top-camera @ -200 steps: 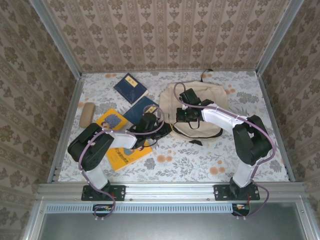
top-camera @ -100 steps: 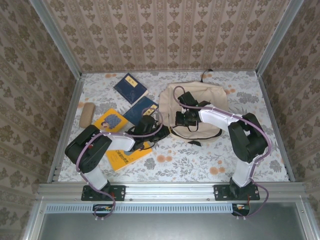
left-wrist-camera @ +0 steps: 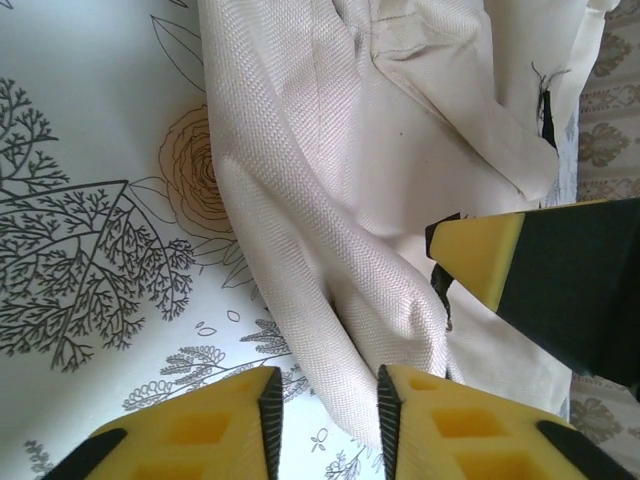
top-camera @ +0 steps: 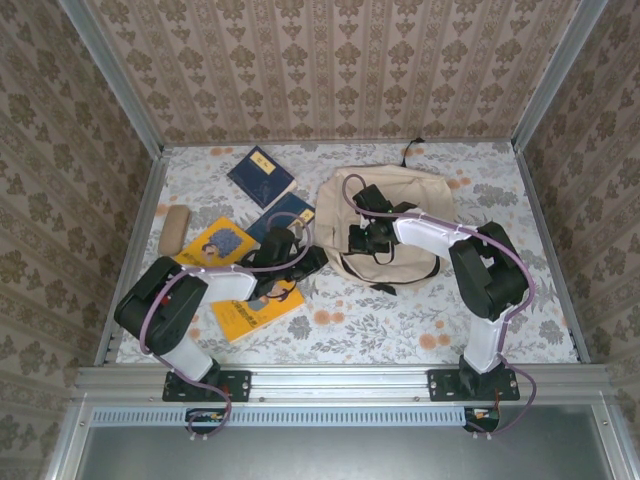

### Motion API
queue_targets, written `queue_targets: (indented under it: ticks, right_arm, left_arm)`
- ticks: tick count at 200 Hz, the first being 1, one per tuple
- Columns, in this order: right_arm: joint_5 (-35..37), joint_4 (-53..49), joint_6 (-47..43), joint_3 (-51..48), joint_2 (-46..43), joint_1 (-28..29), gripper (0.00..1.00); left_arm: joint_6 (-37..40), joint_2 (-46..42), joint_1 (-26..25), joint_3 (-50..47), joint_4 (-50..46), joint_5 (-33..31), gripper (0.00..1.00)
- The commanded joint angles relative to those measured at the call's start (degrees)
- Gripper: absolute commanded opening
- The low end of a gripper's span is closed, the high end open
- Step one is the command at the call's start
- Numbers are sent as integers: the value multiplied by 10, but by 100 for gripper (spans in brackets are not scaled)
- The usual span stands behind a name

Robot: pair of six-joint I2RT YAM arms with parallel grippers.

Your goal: Pack books, pencil case, and school supplies into a backpack

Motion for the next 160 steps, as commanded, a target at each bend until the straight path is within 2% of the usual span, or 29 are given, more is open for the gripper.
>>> queue_targets:
  ticks: [1,18,80,124,160]
  right_arm:
    - [-8,-8,-14,10,8,3,0]
    - [-23,-4,-15,9,9,4,0]
    - [-114,42,-43,7,4,15,0]
    - [-122,57,-37,33,14,17,0]
    - [-117,60,-31,49,22,16,0]
  left_arm:
    - [22,9,0,30,-21,26,38]
    - [20,15,0,39,-20,30,41]
    - [19,8,-9,13,3,24,41]
    - [10,17,-26,-12,68,31,50]
    - [-9,45,-39,-14,129,35,51]
